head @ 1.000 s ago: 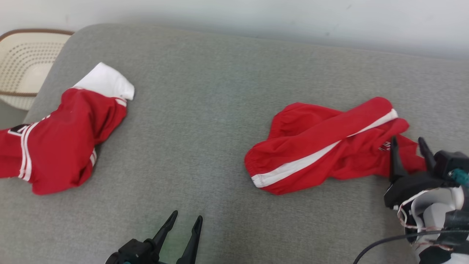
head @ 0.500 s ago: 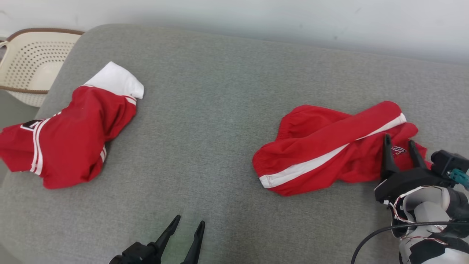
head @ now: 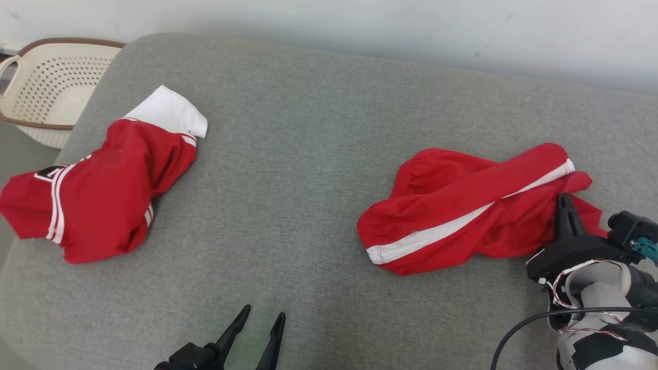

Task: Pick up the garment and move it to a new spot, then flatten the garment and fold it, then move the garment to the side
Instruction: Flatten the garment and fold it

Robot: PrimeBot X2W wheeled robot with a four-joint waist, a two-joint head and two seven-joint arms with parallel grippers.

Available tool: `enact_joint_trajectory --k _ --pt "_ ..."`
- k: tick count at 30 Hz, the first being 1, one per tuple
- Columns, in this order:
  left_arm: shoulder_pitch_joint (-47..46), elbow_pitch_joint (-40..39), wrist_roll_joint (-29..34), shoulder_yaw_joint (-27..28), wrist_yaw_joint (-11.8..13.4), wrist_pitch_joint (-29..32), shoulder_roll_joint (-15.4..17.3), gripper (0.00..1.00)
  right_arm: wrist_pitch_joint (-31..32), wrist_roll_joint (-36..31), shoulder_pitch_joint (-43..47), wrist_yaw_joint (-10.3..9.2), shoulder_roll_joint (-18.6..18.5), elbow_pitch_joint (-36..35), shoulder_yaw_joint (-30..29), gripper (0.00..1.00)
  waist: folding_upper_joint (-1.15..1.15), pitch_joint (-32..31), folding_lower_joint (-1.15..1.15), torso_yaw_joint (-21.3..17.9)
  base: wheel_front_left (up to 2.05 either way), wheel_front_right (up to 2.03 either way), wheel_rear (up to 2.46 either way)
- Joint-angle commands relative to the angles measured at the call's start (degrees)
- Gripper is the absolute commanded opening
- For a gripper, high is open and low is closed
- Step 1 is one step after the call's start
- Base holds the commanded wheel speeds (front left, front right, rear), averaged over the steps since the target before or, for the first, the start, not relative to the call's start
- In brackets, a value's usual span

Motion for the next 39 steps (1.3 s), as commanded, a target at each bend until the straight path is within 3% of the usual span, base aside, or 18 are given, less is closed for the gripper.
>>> enact_joint_trajectory --k 1,10,21,27,28,29,30,39 --pt "-0.04 -0.10 0.18 0.19 0.05 -0.23 0.02 1.00 -0.01 0.44 0.45 -0.06 0.32 -0.71 0.35 0.00 0.00 0.15 0.00 -0.97 0.00 0.00 0.00" --pt "-0.17 -0.69 -1.18 -0.40 0.27 -0.23 0.03 1.00 -0.01 5.44 5.26 -0.06 -1.11 -8.63 5.76 0.00 0.00 -2.27 0.00 -6.10 0.00 0.00 0.00" --pt "0.60 -0.90 -1.62 -0.43 0.78 -0.23 0.05 1.00 1.58 12.10 21.16 -0.06 -3.13 -23.04 10.08 0.00 0.00 -3.89 0.00 -13.18 0.00 0.00 0.00" --pt "-0.19 -0.49 -1.50 -0.88 0.57 -0.23 0.06 1.00 3.31 10.41 26.44 -0.06 -3.44 -22.08 10.59 0.00 0.00 -3.95 0.00 -13.52 0.00 0.00 0.00" --pt "-0.18 -0.43 -1.45 -0.89 0.53 -0.23 0.04 1.00 3.27 9.60 26.93 -0.06 -3.81 -21.73 10.44 0.28 0.00 -4.08 0.00 -13.47 0.00 0.00 0.00" --pt "-0.14 -0.39 -1.43 -0.85 0.49 -0.23 0.04 1.00 3.47 9.17 27.39 -0.06 -3.88 -21.34 10.32 0.68 0.00 -4.27 0.00 -13.42 0.00 0.00 0.00" --pt "-0.12 -0.51 -1.29 -0.83 0.51 -0.23 0.04 1.00 3.39 9.14 27.53 -0.06 -3.63 -21.27 10.02 1.00 0.00 -4.44 0.00 -13.40 0.00 0.00 0.00" --pt "-1.90 -3.22 -2.06 -2.27 0.10 -0.23 0.05 1.00 0.97 4.21 27.14 -0.06 -5.12 -26.28 6.41 1.00 0.00 -5.43 0.00 -14.12 0.00 0.00 0.00"
